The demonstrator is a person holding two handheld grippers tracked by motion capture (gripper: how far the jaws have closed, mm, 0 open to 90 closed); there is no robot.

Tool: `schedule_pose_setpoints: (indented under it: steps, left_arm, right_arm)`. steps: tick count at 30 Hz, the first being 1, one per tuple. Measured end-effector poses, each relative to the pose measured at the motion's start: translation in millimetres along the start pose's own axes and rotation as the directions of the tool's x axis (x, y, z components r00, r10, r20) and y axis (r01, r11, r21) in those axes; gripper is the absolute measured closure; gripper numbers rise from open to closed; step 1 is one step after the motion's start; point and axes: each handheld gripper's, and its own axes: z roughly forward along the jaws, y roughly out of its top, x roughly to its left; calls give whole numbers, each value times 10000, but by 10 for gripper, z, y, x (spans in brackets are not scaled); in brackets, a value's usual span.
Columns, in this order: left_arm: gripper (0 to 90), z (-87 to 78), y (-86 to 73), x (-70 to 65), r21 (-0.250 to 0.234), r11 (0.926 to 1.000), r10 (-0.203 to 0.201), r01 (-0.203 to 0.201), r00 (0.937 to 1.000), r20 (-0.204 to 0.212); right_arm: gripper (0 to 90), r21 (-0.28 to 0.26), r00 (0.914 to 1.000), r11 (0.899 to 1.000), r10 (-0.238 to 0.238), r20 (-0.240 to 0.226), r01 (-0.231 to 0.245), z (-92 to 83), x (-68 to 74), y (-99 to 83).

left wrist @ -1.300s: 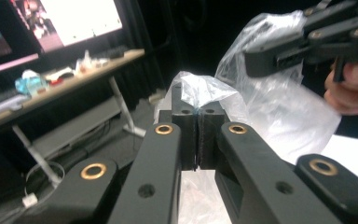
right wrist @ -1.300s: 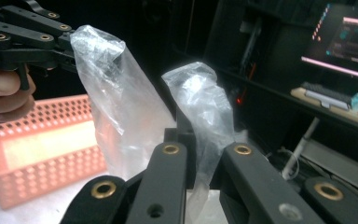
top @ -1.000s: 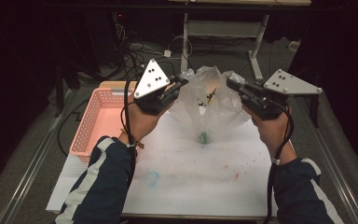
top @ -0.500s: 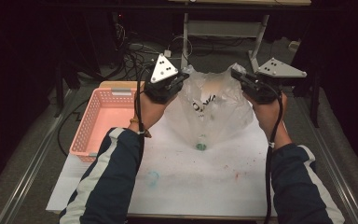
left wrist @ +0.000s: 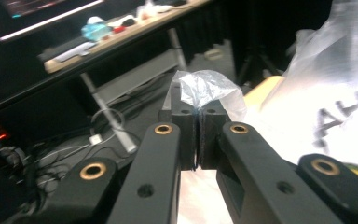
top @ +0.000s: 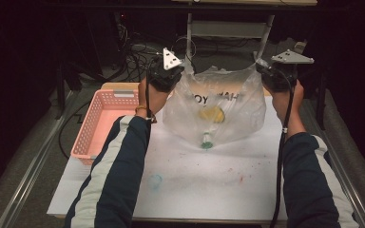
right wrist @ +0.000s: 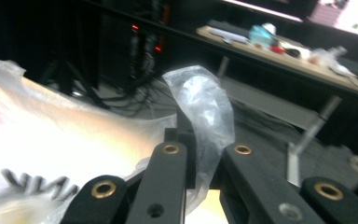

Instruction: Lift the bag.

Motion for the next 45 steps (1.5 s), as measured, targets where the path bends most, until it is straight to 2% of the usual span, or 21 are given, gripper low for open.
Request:
schedule_pose_setpoints:
  steps: [2,4,7,12,14,17,18,19,21,23,24,26,27,30,34,36,38,39,42,44,45]
  left_arm:
    - [857,36,-32,48,81,9998,-175,176,9996,-233]
    - [857,68,-74,101,167,9986,-492,495,9986,-191]
    - [855,115,-142,158,655,9961,-583,596,9980,-225]
    - [812,167,-269,270,1202,9853,-1168,1216,9921,-467]
    - [696,174,-297,271,1365,9809,-1353,1386,9902,-335]
    - [589,96,-299,223,956,9850,-1448,1434,9894,73]
    - [505,49,-284,198,730,9860,-1496,1496,9887,-53]
    - [423,-15,-269,190,512,9868,-1535,1533,9881,3]
    - [409,-151,-239,185,-75,9859,-1668,1671,9854,327]
    - [365,-279,-218,162,-444,9847,-1664,1687,9847,513]
    - [365,-332,-224,130,-578,9847,-1597,1642,9843,753]
    - [361,-399,-255,12,-550,9913,-1133,1195,9881,1044]
    - [360,-426,-284,-56,-535,9934,-944,1015,9880,1225]
    - [361,-466,-380,-243,-302,9986,-375,433,9845,1715]
    - [361,-481,-516,-399,72,9998,-195,184,9746,2230]
    - [361,-487,-575,-478,223,9998,-45,-8,9719,2352]
    - [365,-481,-624,-562,341,9994,-23,-69,9648,2629]
    - [364,-480,-639,-604,382,9991,93,-201,9646,2635]
    - [364,-475,-685,-727,443,9985,180,-323,9561,2926]
    - [364,-464,-725,-820,526,9971,368,-556,9506,3082]
    - [363,-459,-746,-863,559,9958,524,-730,9503,3068]
  right_arm:
    - [900,208,9994,9998,-5,349,-3,30,-64,-28]
    - [900,189,9989,9996,220,402,-228,45,-127,-60]
    - [900,386,9986,9990,220,486,-239,74,-164,-105]
    - [900,653,9969,9968,420,667,-463,123,-238,-203]
    - [900,775,9963,9952,539,675,-591,146,-257,-246]
    - [900,890,9962,9943,529,686,-590,170,-253,-284]
    - [900,944,9961,9939,494,730,-562,178,-252,-292]
    - [900,950,9959,9936,540,724,-607,184,-255,-298]
    - [900,1014,9954,9932,480,831,-564,194,-260,-304]
    - [900,1059,9951,9928,460,879,-552,208,-264,-308]
    - [900,1063,9946,9926,483,917,-580,210,-265,-310]
    - [900,1013,9947,9928,545,869,-632,212,-258,-308]
    - [900,991,9948,9932,520,878,-607,209,-248,-302]
    - [897,920,9951,9944,431,891,-513,188,-221,-273]
    - [884,793,9953,9960,340,904,-412,135,-200,-231]
    - [811,811,9949,9962,228,983,-309,121,-189,-215]
    - [759,796,9950,9963,235,970,-313,113,-180,-205]
    - [721,764,9947,9966,240,998,-317,108,-170,-199]
    - [638,580,9938,9980,201,1090,-266,87,-141,-167]
    - [562,471,9923,9987,118,1230,-177,68,-112,-135]
    - [538,419,9913,9991,15,1313,-71,56,-97,-118]
